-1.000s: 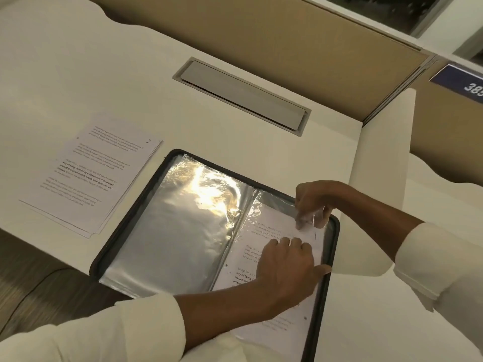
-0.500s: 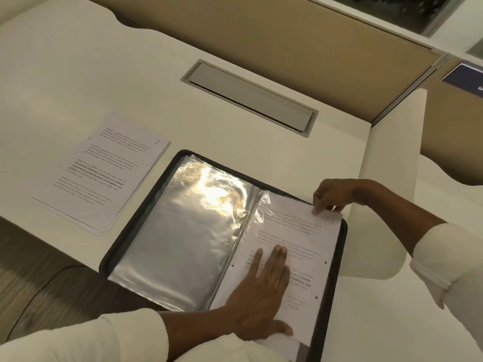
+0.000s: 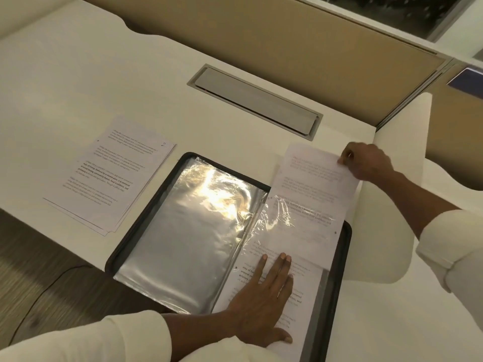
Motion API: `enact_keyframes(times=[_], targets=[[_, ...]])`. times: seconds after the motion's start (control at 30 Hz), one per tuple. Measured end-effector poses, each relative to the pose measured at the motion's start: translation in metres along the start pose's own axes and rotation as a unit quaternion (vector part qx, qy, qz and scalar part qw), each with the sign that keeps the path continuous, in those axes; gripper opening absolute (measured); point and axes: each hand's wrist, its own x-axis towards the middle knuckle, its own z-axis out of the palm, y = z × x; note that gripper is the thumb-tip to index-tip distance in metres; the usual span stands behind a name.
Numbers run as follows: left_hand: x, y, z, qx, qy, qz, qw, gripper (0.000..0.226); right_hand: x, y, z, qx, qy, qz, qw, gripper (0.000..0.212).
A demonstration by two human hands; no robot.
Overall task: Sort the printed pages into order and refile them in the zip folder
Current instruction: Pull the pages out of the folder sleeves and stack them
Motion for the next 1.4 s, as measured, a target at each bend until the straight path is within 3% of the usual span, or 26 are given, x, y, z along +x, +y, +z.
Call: enact_keyframes(times=[0.13,0.33,0.5,0.67,0.73,0.8,0.93,1.0,1.13,1.3,1.4], targets=[[-0.001,0.000,0.000,-0.003,0.003,0.005,1.000,0.117,0.001,0.000,-0.030,0.016,0.116,0.002,0.993,0.001],[0.000,-0.002,0.000,0.010,-0.013,0.012,1.000,0.116,-0.006,-0.013,-0.078,0.043,0.286,-0.079,0.954,0.014],[0.004,-0.007,-0.003,-0.004,-0.037,0.033,0.999,0.113,-0.026,-0.031,-0.112,0.068,0.371,-0.187,0.907,0.023],[0.009,-0.025,-0.045,-0.106,-0.009,0.010,0.994,0.079,-0.058,-0.058,-0.130,0.108,0.412,-0.246,0.871,0.023],[0.009,-0.040,-0.074,-0.186,0.021,-0.072,0.980,0.072,-0.068,-0.067,-0.135,0.124,0.407,-0.262,0.867,0.024],[0.009,-0.063,-0.092,-0.255,0.114,-0.160,0.947,0.076,-0.079,-0.077,-0.139,0.155,0.389,-0.279,0.864,0.026],[0.000,-0.116,-0.120,-0.322,0.320,-0.317,0.833,0.099,-0.089,-0.096,-0.139,0.208,0.330,-0.298,0.871,0.022],[-0.011,-0.142,-0.139,-0.342,0.364,-0.359,0.788,0.102,-0.088,-0.107,-0.137,0.239,0.287,-0.300,0.878,0.017],[-0.043,-0.188,-0.161,-0.423,0.346,-0.384,0.744,0.080,-0.080,-0.145,-0.125,0.335,0.194,-0.278,0.879,0.009],[-0.093,-0.222,-0.174,-0.521,0.317,-0.335,0.718,0.029,-0.063,-0.209,-0.090,0.470,0.094,-0.242,0.844,0.005],[-0.120,-0.241,-0.178,-0.559,0.303,-0.336,0.694,0.019,-0.052,-0.251,-0.063,0.539,0.054,-0.194,0.818,0.009]])
